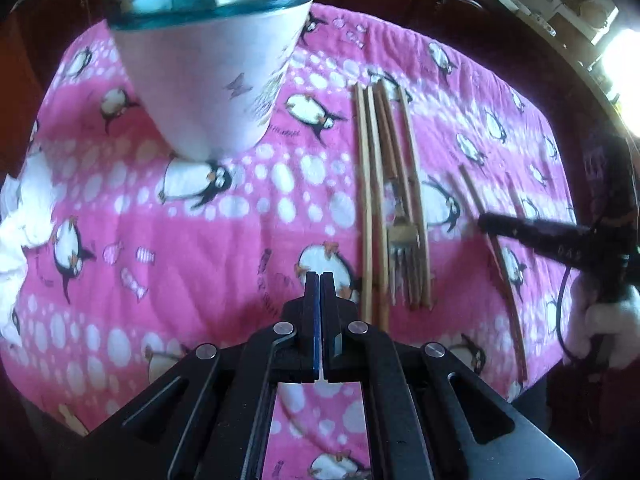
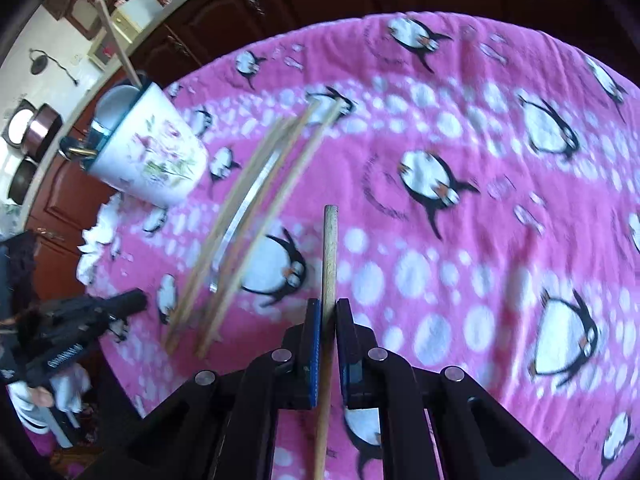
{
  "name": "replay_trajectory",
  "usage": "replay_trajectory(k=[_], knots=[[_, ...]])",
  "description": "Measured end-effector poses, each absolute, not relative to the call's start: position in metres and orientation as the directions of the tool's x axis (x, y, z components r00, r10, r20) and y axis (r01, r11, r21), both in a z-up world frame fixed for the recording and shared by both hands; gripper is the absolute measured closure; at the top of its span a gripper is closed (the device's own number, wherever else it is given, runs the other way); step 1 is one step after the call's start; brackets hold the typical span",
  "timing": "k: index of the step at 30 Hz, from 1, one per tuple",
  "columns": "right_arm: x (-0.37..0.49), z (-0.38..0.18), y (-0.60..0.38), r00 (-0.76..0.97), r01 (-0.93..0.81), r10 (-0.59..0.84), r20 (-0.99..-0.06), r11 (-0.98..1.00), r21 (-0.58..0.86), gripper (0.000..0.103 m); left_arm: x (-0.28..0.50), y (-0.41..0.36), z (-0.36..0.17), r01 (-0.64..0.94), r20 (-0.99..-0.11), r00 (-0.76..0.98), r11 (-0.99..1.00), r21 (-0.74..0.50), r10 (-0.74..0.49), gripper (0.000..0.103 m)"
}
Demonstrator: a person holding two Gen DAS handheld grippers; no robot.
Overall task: Organize utensils
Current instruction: 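Grasp a wooden chopstick with the left tool while the right tool grasps another chopstick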
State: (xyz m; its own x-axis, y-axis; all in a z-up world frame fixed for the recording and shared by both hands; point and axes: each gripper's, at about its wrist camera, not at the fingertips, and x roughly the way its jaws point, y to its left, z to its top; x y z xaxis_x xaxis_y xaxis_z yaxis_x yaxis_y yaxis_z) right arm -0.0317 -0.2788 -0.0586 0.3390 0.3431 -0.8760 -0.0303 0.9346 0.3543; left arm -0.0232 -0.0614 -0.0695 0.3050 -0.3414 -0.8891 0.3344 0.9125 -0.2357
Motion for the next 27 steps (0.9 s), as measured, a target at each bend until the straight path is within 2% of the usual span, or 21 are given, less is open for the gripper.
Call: replay_trajectory(k=[5,10,16,21,27], knots=[[-0.033,-0.061,-0.281,0.343,-0.002,0.360,-0.868,0.924,0.383,0.096,-0.008,-0.092,-0.074,0.375,-0.881,0.293,0.892,-0.253,-0.373,0.101],[-0.035,-0.060,-0.279,0.341,0.003,0.363,-0.867,0.922,0.387,0.096,0.010,-0.114,-0.087,0.388,-0.897,0.273,0.893,-0.229,-0.348,0.096],[-0.030,-0.066,-0.282,0.338,0.024,0.374,-0.864,0.914,0.405,0.096,0.018,-0.117,-0.090,0.384,-0.909,0.257,0.898,-0.215,-0.328,0.099],[-0.028,-0.067,-0.281,0.338,0.026,0.374,-0.864,0.914,0.406,0.096,0.004,-0.103,-0.087,0.380,-0.905,0.268,0.899,-0.217,-0.331,0.099],[-0.040,-0.059,-0.268,0.303,-0.061,0.387,-0.871,0.920,0.387,0.096,-0.039,-0.056,-0.077,0.395,-0.915,0.240,0.894,-0.212,-0.323,0.099]])
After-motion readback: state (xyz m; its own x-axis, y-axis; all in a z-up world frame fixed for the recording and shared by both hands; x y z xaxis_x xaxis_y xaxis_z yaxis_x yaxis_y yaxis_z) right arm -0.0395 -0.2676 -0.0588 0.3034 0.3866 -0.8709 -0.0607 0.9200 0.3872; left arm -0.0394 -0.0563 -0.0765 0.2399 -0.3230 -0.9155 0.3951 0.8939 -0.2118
